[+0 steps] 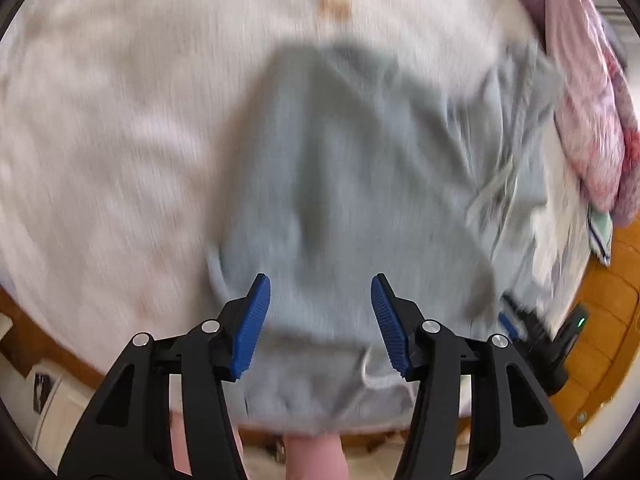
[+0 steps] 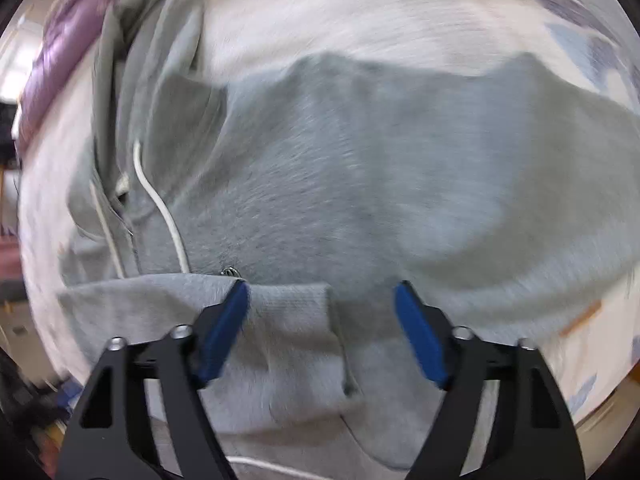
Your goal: Fold large clothes
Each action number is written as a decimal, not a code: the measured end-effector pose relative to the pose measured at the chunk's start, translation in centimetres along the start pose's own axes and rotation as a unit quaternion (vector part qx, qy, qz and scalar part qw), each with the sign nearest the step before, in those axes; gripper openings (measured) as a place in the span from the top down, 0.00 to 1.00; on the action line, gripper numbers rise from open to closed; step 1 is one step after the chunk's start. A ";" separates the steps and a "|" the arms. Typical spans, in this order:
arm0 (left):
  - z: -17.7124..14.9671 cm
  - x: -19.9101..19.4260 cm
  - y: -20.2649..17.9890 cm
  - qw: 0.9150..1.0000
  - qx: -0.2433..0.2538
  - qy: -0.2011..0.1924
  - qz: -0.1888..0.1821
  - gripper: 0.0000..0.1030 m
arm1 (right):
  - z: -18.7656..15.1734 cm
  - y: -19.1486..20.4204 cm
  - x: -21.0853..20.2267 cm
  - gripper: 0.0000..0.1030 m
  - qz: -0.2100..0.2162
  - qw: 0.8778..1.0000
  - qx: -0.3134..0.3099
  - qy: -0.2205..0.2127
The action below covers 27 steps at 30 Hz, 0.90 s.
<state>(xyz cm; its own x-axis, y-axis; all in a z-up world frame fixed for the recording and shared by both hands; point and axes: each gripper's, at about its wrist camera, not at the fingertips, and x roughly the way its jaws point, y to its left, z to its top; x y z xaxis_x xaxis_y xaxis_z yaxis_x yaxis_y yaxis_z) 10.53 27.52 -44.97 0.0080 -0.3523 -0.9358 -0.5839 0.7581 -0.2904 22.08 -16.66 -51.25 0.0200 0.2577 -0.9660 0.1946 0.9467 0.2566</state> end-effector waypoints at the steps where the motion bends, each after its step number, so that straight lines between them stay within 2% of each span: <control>1: 1.4 -0.4 0.4 1.000 -0.017 -0.009 0.010 0.48 | 0.1 0.3 0.6 0.51 -0.004 1.000 0.000 0.010; 3: 3.7 -1.2 0.3 0.999 -0.025 -0.027 -0.009 0.48 | 0.5 1.3 1.2 0.65 -0.019 1.000 0.002 0.009; 4: 3.8 -1.2 0.0 0.999 -0.023 -0.037 -0.007 0.48 | 0.6 1.6 1.0 0.86 -0.017 1.000 -0.001 0.002; 5: 4.2 -0.6 -0.8 0.999 -0.019 -0.043 0.016 0.48 | 0.7 1.9 0.5 0.93 -0.014 1.000 0.003 -0.006; 7: 6.5 0.1 -0.4 0.997 -0.007 -0.056 0.046 0.48 | 1.1 1.7 -0.2 0.94 -0.019 1.000 0.016 -0.017; 9: 8.6 1.1 0.0 0.997 -0.008 -0.054 0.060 0.71 | 1.8 1.1 -0.8 0.94 -0.041 0.998 0.027 -0.037; 10: 9.7 1.9 0.1 0.996 -0.007 -0.054 0.067 0.94 | 2.2 0.7 -0.7 0.94 -0.053 0.997 0.035 -0.042; 12: 11.0 2.7 0.0 0.995 -0.006 -0.054 0.082 0.94 | 3.0 -0.5 0.0 0.94 -0.039 0.998 0.046 -0.026; 14: 11.1 2.5 0.0 0.994 0.000 -0.057 0.095 0.94 | 3.7 -1.2 0.1 0.90 -0.046 0.999 0.020 -0.006; 15: 11.0 2.2 -0.2 0.993 0.008 -0.058 0.099 0.93 | 3.9 -0.8 -0.3 0.85 -0.049 0.999 0.008 0.003; 16: 10.3 1.5 0.1 0.993 0.020 -0.047 0.109 0.71 | 3.9 -0.8 -0.8 0.66 -0.046 0.999 0.005 0.008; 17: 9.6 1.4 0.1 0.993 0.022 -0.030 0.115 0.30 | 3.5 -0.6 -1.3 0.48 -0.037 0.999 0.007 0.008; 18: 8.8 0.9 0.5 0.993 0.022 -0.023 0.113 0.22 | 3.3 -0.4 -1.7 0.44 -0.037 0.999 0.010 0.003; 20: 5.8 -0.6 1.9 0.994 0.027 -0.023 0.104 0.23 | 2.4 -1.3 -3.0 0.44 -0.039 0.999 0.015 0.008; 22: 3.4 -0.6 3.2 0.993 0.033 0.008 0.109 0.23 | 1.2 -2.0 -2.8 0.44 -0.038 0.999 0.024 0.029; 24: 0.9 1.0 5.3 0.993 -0.001 0.065 0.095 0.29 | -0.5 -2.7 -1.7 0.44 -0.021 0.997 0.042 0.055; 25: 0.0 1.7 6.1 0.994 -0.012 0.077 0.082 0.60 | -1.0 -2.8 -0.9 0.47 -0.022 0.996 0.049 0.066; 26: -0.6 2.3 6.8 0.994 -0.021 0.078 0.077 0.85 | -1.3 -3.0 -0.5 0.69 -0.016 0.997 0.051 0.061; 27: -0.9 2.5 7.1 0.994 -0.026 0.070 0.077 0.85 | -1.4 -2.9 -0.3 0.76 0.007 0.997 0.052 0.049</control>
<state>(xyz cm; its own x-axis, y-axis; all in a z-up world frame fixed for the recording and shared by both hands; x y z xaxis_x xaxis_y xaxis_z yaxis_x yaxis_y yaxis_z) 5.64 31.54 -49.24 -0.1966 -0.3100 -0.9302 -0.6103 0.7812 -0.1314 20.15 -19.23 -51.71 -0.0722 0.2934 -0.9533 0.2954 0.9191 0.2606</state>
